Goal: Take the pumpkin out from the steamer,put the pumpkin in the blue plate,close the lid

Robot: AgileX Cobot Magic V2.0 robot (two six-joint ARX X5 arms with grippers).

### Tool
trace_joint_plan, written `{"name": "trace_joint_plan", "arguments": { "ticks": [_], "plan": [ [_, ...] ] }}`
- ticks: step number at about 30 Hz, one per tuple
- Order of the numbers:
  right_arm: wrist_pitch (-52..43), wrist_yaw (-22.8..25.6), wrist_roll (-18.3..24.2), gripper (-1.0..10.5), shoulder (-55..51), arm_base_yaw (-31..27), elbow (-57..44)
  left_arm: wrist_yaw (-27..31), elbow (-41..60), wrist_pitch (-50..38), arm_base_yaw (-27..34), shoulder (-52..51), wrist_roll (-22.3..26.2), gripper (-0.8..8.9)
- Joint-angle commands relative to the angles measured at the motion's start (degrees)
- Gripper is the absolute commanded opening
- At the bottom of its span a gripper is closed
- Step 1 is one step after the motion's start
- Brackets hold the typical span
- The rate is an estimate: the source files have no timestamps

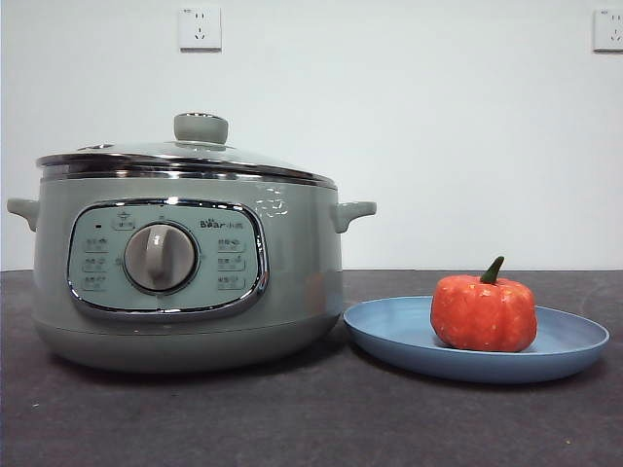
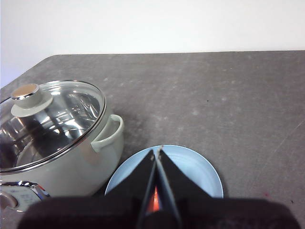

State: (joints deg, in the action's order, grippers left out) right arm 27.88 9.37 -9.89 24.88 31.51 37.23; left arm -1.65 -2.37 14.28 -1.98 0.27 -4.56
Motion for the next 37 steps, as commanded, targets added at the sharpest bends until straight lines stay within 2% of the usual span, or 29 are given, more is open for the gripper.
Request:
{"name": "trace_joint_plan", "arguments": {
  "ticks": [1, 4, 6, 9, 11, 13, 17, 22, 25, 37],
  "plan": [
    [-0.2, 0.0, -0.5, -0.2, 0.0, 0.1, -0.3, 0.1, 0.5, 1.0, 0.2, -0.2, -0.3, -0.03],
    [-0.1, 0.0, -0.5, -0.2, 0.0, 0.1, -0.3, 0.1, 0.5, 1.0, 0.2, -0.2, -0.3, -0.03],
    [0.4, 1.4, 6.5, -0.2, 0.0, 0.0, -0.3, 0.1, 0.5, 1.0, 0.2, -0.2, -0.3, -0.03],
    [1.0, 1.9, 10.5, -0.2, -1.5, -0.5, -1.7, 0.1, 0.5, 1.0, 0.2, -0.2, -0.3, -0.03],
    [0.4, 2.7, 12.9, -0.2, -4.3, -3.4, -4.3, 0.1, 0.5, 1.0, 0.2, -0.2, -0.3, -0.03],
    [-1.7, 0.2, 13.2, -0.2, -6.8, -7.6, -7.9, 0.1, 0.5, 1.0, 0.2, -0.2, -0.3, -0.03],
    [-9.4, -10.8, 13.2, -0.2, -13.9, -18.5, -18.5, 0.0, 0.5, 1.0, 0.2, -0.2, -0.3, -0.03],
    [-13.5, -15.3, 12.4, -0.2, -21.4, -24.4, -28.2, 0.0, 0.5, 1.0, 0.2, -0.2, -0.3, -0.03],
    [-13.3, -15.2, 12.3, -0.2, -24.7, -24.9, -31.1, 0.0, 0.5, 1.0, 0.2, -0.2, -0.3, -0.03],
    [-14.1, -15.0, 10.2, -0.2, -24.8, -25.0, -35.5, 0.0, 0.5, 1.0, 0.2, -0.2, -0.3, -0.03]
  ]
}}
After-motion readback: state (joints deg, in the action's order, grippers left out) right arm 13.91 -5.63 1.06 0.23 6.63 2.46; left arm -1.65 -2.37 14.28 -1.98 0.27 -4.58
